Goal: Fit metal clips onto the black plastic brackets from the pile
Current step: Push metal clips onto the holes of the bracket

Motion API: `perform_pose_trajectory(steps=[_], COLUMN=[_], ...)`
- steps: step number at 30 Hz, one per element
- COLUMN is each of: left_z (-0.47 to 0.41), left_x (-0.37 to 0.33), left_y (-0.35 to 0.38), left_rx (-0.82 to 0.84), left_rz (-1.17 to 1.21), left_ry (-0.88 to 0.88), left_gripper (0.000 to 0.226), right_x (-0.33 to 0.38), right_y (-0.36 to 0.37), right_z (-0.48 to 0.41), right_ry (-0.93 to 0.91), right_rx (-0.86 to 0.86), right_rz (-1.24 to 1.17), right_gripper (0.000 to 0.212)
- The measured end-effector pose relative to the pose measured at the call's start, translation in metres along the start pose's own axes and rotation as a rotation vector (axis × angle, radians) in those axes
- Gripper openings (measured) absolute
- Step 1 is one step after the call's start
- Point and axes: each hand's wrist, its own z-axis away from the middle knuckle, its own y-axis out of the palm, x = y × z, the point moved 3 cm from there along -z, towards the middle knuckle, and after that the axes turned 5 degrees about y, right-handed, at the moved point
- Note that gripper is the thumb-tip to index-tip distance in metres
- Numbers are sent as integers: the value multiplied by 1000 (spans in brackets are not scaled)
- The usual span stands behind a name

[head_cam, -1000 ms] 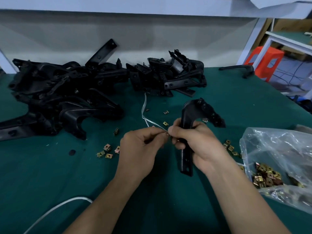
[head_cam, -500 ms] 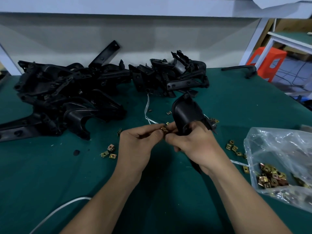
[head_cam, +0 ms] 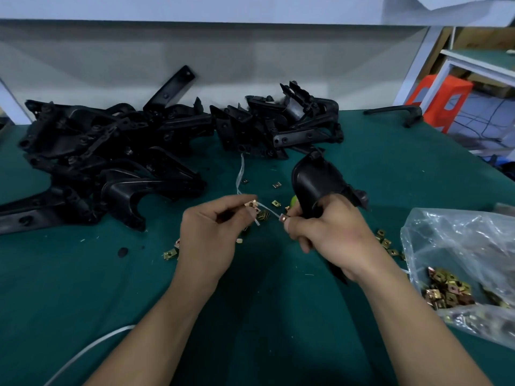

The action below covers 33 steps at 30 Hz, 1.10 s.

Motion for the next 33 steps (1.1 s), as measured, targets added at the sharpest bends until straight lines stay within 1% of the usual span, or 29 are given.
perform_pose_trajectory(steps=[3, 6, 7, 8, 9, 11, 13, 20, 22, 25, 27, 30, 33], left_z=[-3, -5, -4, -4, -3, -1, 0, 3, 4, 4, 4, 5, 5], left_x=[3, 4, 4, 4, 3, 2, 2, -1, -2, -3, -4, -4, -4], left_y=[-4, -3, -3, -2, -2, -2, -1, 0, 1, 2, 2, 3, 4], left_rx=[-5, 29, 56, 92, 132, 190, 209, 230, 239, 255, 261, 263, 274], left_rz=[105, 197, 238, 278, 306, 315, 307, 268, 244, 221, 219, 220, 214], left_ry=[-116, -212, -252, -285, -305, -327, -346, -384, -375, -365, -371, -384, -380], left_gripper=[30, 26, 21, 18, 21, 25, 26, 30, 26, 19, 18, 16, 15], right_x=[0, 2, 3, 5, 6, 6, 4, -5, -6, -8, -8, -9, -8], right_y=[-3, 4, 4, 3, 2, 0, 1, 2, 3, 5, 5, 4, 4], right_z=[2, 5, 5, 5, 4, 3, 3, -2, -3, -5, -5, -5, -6], right_ry=[-64, -118, -123, -137, -148, -171, -193, -216, -201, -171, -159, -139, -134], right_rx=[-129, -183, -235, -295, -349, -412, -421, -476, -457, -442, -444, -439, -426], right_rz=[215, 649, 743, 801, 828, 828, 811, 800, 817, 841, 824, 805, 822], right_gripper=[16, 17, 17, 16, 17, 23, 29, 27, 33, 33, 34, 43, 45])
